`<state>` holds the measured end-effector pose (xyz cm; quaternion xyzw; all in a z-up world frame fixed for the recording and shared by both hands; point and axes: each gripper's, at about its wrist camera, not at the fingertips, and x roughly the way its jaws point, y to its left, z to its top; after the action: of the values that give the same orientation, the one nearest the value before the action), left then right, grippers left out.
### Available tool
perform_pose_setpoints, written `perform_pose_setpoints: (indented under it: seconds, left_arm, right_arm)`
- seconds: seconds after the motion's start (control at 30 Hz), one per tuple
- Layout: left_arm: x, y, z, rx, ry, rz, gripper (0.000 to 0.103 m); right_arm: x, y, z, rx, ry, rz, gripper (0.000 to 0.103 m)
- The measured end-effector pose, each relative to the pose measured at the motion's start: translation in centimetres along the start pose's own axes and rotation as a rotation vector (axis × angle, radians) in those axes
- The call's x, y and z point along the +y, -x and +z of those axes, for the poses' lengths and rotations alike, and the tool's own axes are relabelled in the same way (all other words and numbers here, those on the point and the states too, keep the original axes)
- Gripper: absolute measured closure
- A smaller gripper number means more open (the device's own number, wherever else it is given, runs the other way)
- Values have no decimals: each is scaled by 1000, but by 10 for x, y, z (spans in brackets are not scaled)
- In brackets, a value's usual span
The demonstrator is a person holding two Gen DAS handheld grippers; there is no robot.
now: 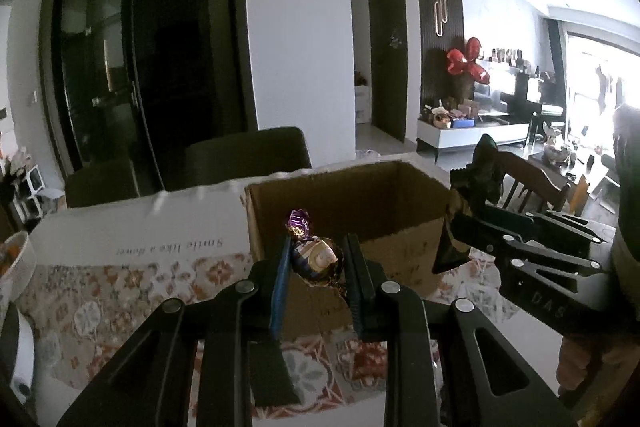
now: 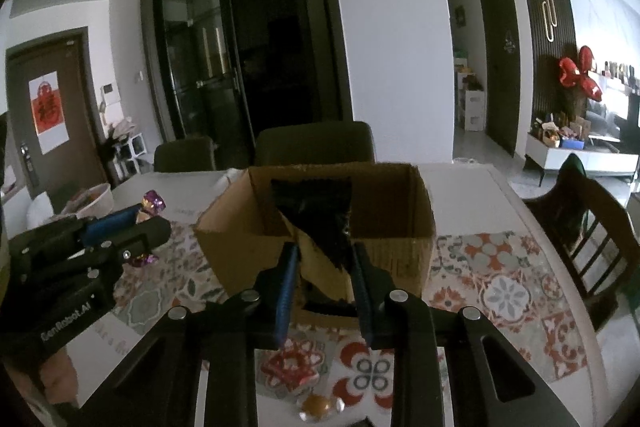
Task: Organize snacks
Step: 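Carry the candy and black-and-gold packet over the box with both tools, then open both tools to drop the candy and packet into the box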
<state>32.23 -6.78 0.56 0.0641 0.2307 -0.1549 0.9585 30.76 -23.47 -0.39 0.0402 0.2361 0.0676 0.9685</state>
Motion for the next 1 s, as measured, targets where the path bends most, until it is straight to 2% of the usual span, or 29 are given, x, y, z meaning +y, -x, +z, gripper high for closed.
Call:
perform_pose_setpoints:
  seconds: [0.33, 0.47, 0.7, 0.87, 0.9, 0.93, 1.0]
  left_arm:
    - [6, -25, 33, -11, -6, -30, 77]
    - [9, -42, 46, 18, 0, -55, 77]
    - [18, -85, 56, 114, 51, -97, 77]
    - [15, -109, 58, 166, 41, -96, 76]
    - [15, -113, 57, 179, 36, -98, 72]
    - [14, -118, 57, 195, 29, -97, 61]
    - [13, -121, 55, 200, 21, -76, 47]
  right_arm:
    - [-4, -10, 32, -51, 11, 8, 76]
    - [-3, -17, 46, -64, 30, 0, 76]
    - [-12, -52, 57, 2, 23, -3, 76]
    - [-19, -76, 55, 64, 4, -6, 75]
    - [-21, -80, 54, 74, -1, -9, 75]
    - [-23, -84, 53, 86, -12, -12, 75]
    - [-27, -89, 51, 106, -29, -16, 74]
